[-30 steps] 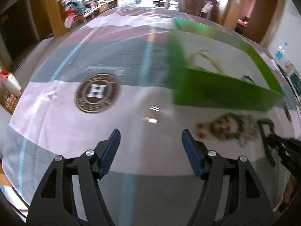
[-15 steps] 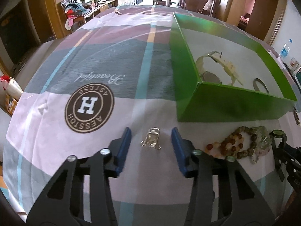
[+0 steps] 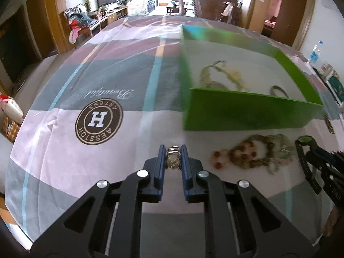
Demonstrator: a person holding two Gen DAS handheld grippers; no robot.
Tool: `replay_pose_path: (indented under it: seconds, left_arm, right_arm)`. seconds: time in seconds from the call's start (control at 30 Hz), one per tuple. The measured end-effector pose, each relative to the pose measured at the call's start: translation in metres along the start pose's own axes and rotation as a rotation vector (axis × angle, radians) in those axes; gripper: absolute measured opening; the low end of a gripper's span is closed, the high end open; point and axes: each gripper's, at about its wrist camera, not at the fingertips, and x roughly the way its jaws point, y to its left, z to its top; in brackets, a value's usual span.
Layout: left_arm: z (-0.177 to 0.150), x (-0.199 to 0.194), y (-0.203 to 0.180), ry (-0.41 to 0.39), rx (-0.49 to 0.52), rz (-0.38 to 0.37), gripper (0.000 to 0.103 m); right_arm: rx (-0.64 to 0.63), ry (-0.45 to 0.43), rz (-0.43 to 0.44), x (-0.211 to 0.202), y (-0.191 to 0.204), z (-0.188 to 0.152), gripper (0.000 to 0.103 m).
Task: Organize jewelry
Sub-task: 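Grasp the black watch strap with the right tool while the left tool grasps the silver charm, then carry the black watch and silver charm into the green box and open both tools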
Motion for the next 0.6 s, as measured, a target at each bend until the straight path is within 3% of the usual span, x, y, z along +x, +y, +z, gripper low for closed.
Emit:
replay_pose_path:
  seconds: [0.6]
  left_arm:
    - [-0.010, -0.030, -0.070, -0.062, 0.144, -0.037, 0.014]
  right_arm:
    - [0.038, -0.021, -0.012, -0.012, 0.000, 0.001, 0.021]
